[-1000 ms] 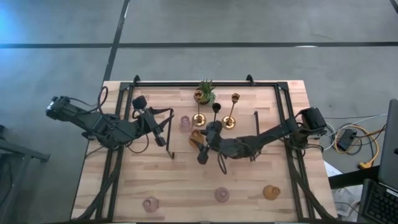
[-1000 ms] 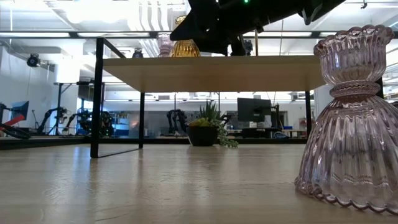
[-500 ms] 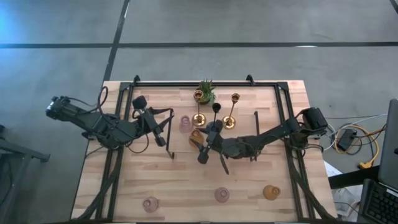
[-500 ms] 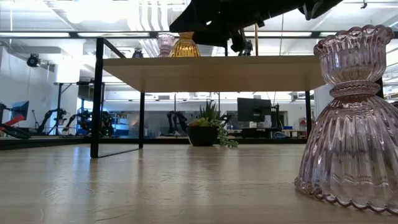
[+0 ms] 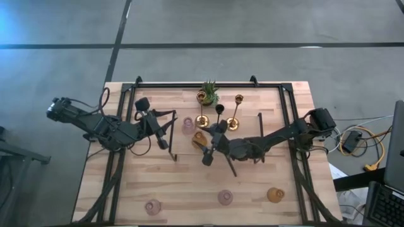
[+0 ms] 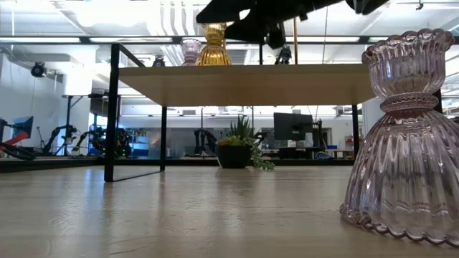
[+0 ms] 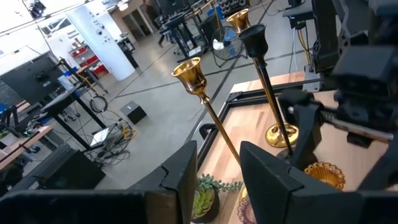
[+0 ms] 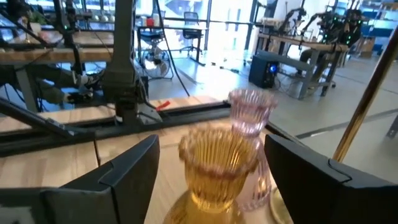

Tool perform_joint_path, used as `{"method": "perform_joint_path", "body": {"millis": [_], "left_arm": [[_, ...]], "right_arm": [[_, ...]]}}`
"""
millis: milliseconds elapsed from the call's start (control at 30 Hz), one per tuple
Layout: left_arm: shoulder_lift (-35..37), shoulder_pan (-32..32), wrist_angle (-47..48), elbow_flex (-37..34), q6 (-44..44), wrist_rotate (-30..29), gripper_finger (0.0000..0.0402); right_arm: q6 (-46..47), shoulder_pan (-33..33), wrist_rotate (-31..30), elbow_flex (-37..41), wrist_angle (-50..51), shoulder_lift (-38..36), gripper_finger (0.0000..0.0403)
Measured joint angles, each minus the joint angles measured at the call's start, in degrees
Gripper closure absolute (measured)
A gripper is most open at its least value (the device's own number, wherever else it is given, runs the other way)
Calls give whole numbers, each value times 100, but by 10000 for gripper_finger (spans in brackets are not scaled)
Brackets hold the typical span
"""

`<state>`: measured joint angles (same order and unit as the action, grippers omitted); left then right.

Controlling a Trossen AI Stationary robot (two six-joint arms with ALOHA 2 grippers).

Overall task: Pick & Place candle stick holders
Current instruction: Adjust the pink glass candle holder on the shelf

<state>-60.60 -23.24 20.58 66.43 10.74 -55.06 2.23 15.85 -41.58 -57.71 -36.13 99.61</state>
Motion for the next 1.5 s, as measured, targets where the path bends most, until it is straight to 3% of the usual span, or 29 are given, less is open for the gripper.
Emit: {"method": "perform_joint_path", "body": {"millis": [333, 500, 600, 700, 867, 1100, 1200, 1333, 1500], "left_arm": [[-2, 2, 4, 0, 7, -3, 275], [-2, 0, 110, 0, 28, -5, 275], [-2, -2, 449, 0, 79, 44, 276], [-2, -2, 895, 0, 48, 496, 275], [-49, -7, 1245, 0, -169, 1790, 276], [-301, 330, 1310, 141, 23, 1834, 276], [-523, 680, 1765, 470, 115, 1986, 276], [-926, 1202, 2552, 990, 135, 2501, 276], [-1302, 1608, 2968, 1394, 307, 3632, 276]], "right_arm": [[-376, 254, 140, -2, -151, -506, 130], [-773, 643, 174, -4, -213, -955, 142], [-864, 947, 492, -4, -146, -1228, 155], [-808, 1288, 718, -4, 200, -1494, 174], [-175, 1825, 715, -4, 1333, -2116, 223], [884, 2298, 702, -4, 2828, -2771, 333], [1122, 2416, 674, -4, 3343, -2973, 383], [1414, 2571, 352, -4, 3917, -3160, 393], [1766, 2758, -232, -4, 4491, -3327, 395]]}}
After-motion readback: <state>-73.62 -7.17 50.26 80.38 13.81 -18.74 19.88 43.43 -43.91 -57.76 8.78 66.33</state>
